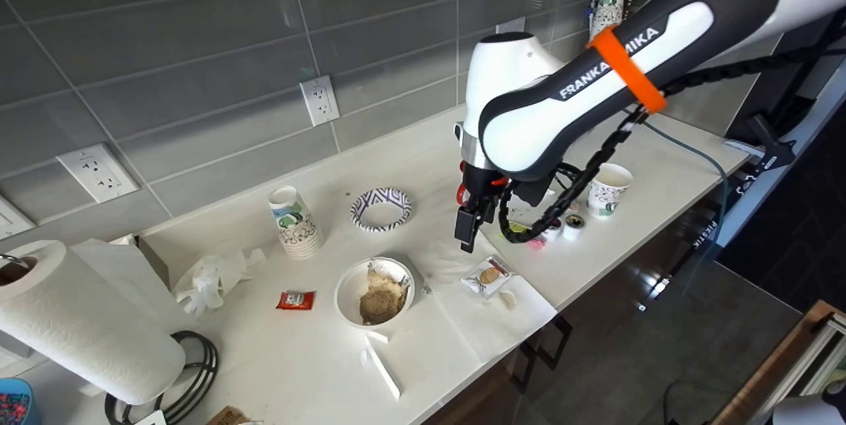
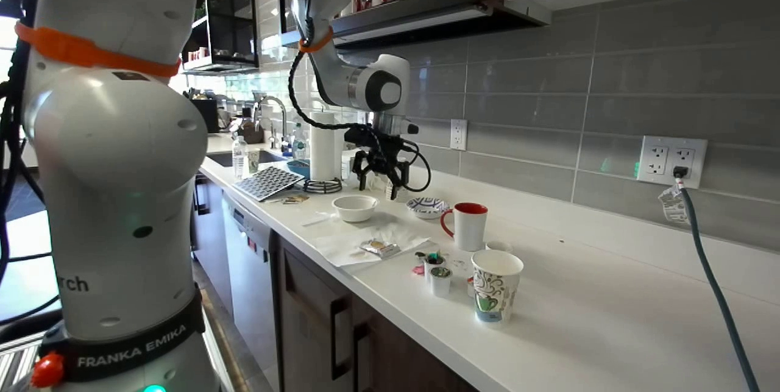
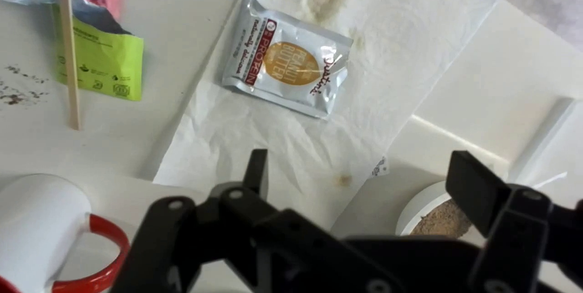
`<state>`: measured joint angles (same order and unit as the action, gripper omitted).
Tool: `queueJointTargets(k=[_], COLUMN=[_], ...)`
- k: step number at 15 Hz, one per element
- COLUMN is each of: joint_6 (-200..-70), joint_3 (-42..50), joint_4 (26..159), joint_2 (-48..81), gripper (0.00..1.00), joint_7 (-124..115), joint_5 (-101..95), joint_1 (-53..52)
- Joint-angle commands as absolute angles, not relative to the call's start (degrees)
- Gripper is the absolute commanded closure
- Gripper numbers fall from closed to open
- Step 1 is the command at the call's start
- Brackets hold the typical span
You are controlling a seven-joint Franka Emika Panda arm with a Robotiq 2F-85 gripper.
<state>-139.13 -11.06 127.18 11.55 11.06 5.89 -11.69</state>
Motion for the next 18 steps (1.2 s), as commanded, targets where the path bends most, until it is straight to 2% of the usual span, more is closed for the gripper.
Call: queueJointTargets(k=[1,2,3,4,7,13,14,18], joint_6=[-132.79,-132.13,-131.83,-132.66,-135.18,-139.80,-140.76,-139.13], joint_3=[-12.29,-12.05,-12.12,-12.06,-12.23,-10.80,-10.40,-11.42], joint_4=[121.33,121.06,120.83,121.20,121.98,124.01,124.61,123.80], joint_2=[17.36,17.72,18.10,18.21,19.16,20.35,20.55,20.49], gripper=[0.00,0.00,0.07,0.26,0.51,0.96,1.00,0.99], joint_7=[12.88,11.71,11.59,11.02,10.51,5.52,4.19,5.63], joint_5=[7.78,7.24,7.51,7.45,7.58,0.21,-1.25,-0.29], joint_1=[-10.34,-10.30,-10.08,-10.07,-10.01,-12.45,-12.89,-11.62])
